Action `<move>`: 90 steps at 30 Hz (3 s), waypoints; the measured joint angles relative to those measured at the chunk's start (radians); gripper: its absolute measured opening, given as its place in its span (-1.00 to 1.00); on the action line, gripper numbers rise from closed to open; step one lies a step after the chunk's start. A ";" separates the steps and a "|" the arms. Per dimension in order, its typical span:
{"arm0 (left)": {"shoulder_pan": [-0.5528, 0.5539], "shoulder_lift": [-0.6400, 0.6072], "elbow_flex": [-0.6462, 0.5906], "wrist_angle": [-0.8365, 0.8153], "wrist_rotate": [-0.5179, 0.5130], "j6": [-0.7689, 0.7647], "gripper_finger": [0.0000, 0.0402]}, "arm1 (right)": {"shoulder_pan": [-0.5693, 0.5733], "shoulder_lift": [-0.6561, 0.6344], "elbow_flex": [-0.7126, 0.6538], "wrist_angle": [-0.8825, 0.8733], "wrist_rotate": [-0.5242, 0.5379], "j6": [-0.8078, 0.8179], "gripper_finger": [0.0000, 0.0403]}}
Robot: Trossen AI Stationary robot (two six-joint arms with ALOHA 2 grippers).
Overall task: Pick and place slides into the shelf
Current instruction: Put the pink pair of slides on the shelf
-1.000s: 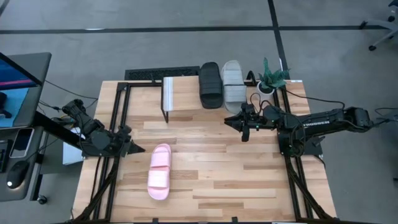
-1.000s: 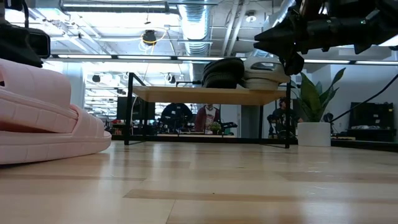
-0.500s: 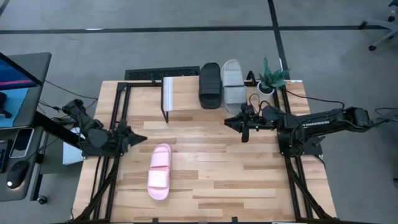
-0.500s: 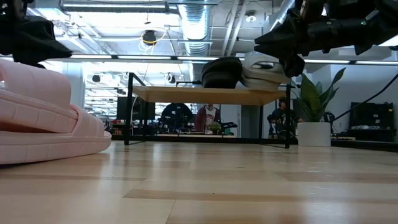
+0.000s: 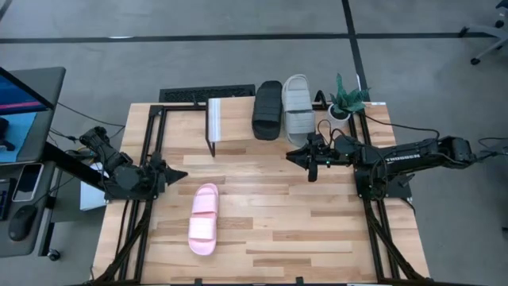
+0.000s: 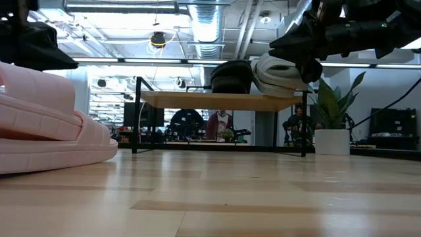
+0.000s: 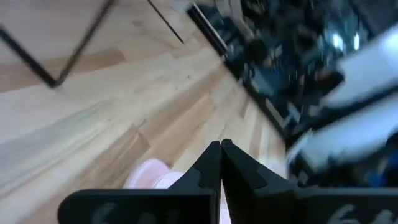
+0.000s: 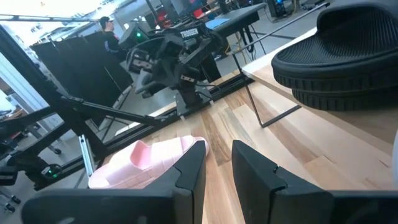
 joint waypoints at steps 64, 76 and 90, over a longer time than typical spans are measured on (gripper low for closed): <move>0.000 0.107 0.000 -0.133 0.546 -0.544 -0.27 | 0.000 -0.001 0.002 -0.056 0.000 -0.004 -0.66; 0.000 0.339 0.000 0.041 0.549 -0.558 -0.27 | 0.000 -0.001 0.003 -0.095 0.000 -0.006 -0.66; 0.000 0.491 0.000 0.197 0.541 -0.516 -0.27 | 0.027 -0.009 0.000 -0.010 0.005 -0.085 -0.66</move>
